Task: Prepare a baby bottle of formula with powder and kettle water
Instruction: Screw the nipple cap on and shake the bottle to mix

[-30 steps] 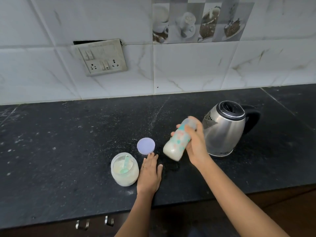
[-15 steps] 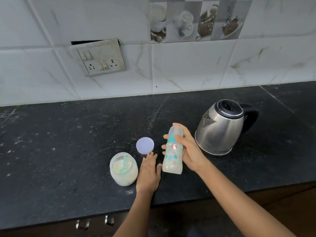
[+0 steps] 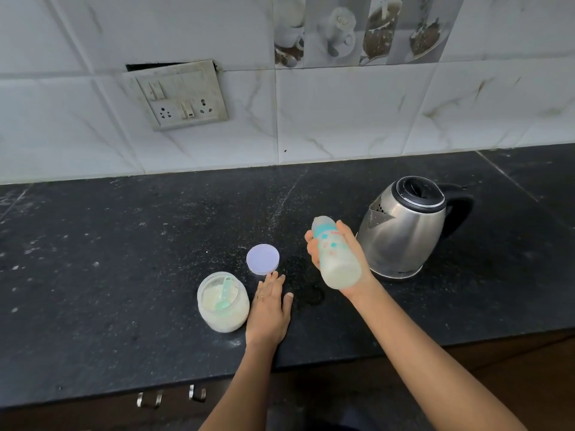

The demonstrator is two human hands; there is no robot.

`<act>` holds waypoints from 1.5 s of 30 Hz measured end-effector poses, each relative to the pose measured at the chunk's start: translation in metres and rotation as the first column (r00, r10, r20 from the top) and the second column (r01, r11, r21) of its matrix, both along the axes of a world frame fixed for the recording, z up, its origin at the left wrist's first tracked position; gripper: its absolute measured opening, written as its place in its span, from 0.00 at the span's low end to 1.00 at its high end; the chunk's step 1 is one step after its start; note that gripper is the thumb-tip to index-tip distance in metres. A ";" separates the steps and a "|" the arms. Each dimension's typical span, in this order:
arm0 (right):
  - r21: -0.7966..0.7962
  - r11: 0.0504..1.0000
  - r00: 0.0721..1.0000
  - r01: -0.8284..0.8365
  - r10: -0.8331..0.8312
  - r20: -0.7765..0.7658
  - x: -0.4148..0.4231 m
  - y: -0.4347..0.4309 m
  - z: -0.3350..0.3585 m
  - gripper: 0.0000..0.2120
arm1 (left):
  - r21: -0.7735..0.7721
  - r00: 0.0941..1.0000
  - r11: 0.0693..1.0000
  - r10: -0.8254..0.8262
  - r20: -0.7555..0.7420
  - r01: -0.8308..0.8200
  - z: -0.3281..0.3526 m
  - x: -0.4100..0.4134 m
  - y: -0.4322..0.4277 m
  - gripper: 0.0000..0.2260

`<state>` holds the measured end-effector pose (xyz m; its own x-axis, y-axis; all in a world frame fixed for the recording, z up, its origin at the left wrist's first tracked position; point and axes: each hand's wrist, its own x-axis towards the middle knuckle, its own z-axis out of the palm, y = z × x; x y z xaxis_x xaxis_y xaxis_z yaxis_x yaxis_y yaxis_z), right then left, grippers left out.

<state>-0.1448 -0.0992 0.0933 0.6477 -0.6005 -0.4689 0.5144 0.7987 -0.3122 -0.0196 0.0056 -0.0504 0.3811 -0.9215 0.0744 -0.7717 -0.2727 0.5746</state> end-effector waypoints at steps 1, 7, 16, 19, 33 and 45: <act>0.020 1.000 1.000 -0.019 0.019 0.002 0.002 0.001 -0.001 0.22 | 0.000 1.000 1.000 0.000 0.001 0.000 0.000 0.000 0.000 0.21; 0.134 0.991 0.979 0.007 -0.034 0.199 0.002 0.005 0.005 0.23 | -0.010 1.000 1.000 0.002 0.005 -0.002 0.002 -0.001 0.000 0.21; 0.073 0.994 0.955 -0.076 0.052 0.290 -0.008 -0.001 0.000 0.25 | -0.016 1.000 1.000 0.003 0.013 -0.003 0.003 -0.001 0.001 0.21; 0.142 0.979 0.981 0.147 -0.162 0.106 0.000 -0.002 -0.008 0.24 | -0.020 1.000 1.000 0.003 0.009 -0.003 0.004 -0.001 0.002 0.21; 0.045 0.988 0.979 0.151 -0.143 -0.146 0.006 0.008 -0.005 0.11 | -0.007 1.000 1.000 -0.004 -0.012 0.004 0.004 -0.001 0.001 0.21; 0.072 0.989 0.989 0.133 -0.127 -0.074 0.008 0.010 0.001 0.08 | -0.008 1.000 1.000 -0.007 -0.018 0.007 0.006 0.000 0.001 0.21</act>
<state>-0.1370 -0.0893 0.0947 0.5308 -0.6379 -0.5579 0.5946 0.7494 -0.2911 -0.0196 0.0070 -0.0447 0.3761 -0.9235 0.0751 -0.7627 -0.2626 0.5910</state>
